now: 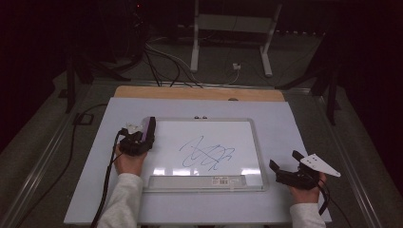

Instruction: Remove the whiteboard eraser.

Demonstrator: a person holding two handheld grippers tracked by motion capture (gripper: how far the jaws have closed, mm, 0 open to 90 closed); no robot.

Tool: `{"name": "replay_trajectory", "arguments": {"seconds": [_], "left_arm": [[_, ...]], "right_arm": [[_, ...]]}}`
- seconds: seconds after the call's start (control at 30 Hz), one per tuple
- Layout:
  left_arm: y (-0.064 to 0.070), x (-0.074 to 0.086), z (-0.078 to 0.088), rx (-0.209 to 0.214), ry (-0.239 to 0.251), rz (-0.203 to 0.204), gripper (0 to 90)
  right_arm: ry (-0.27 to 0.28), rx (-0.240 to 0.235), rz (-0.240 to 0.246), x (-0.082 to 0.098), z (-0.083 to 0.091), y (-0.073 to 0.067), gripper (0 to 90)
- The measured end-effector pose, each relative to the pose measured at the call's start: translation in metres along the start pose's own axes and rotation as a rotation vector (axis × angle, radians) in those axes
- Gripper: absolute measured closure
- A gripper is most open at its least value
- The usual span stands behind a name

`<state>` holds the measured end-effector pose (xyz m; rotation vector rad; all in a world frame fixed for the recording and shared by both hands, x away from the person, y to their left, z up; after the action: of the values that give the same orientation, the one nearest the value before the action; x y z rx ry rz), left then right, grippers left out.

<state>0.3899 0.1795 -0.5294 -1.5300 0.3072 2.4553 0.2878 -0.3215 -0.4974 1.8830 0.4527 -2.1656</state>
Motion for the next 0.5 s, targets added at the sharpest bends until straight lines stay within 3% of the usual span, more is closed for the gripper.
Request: {"name": "replay_trajectory", "arguments": {"seconds": [0.3,0.5], "left_arm": [[-0.0048,-0.0015,0.0018,-0.032,-0.002,0.017,62.4],[-0.0062,-0.0021,0.0022,-0.031,0.0,0.027,64.2]], "right_arm": [[0.003,0.0,-0.003,-0.0005,0.0006,0.0,0.2],[0.003,0.001,-0.003,-0.0006,0.0006,0.0,0.2]]}}
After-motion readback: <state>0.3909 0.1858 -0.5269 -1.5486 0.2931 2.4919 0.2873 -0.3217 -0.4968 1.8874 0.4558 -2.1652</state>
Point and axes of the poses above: each handheld gripper's, and its own axes: z roughly backward along the jaws, x roughly out of its underside, y roughly to its right, the point moved 4 cm from there along -z, roughly forward along the jaws, and after that the axes turned 15 degrees about y, right-handed, at the moved point
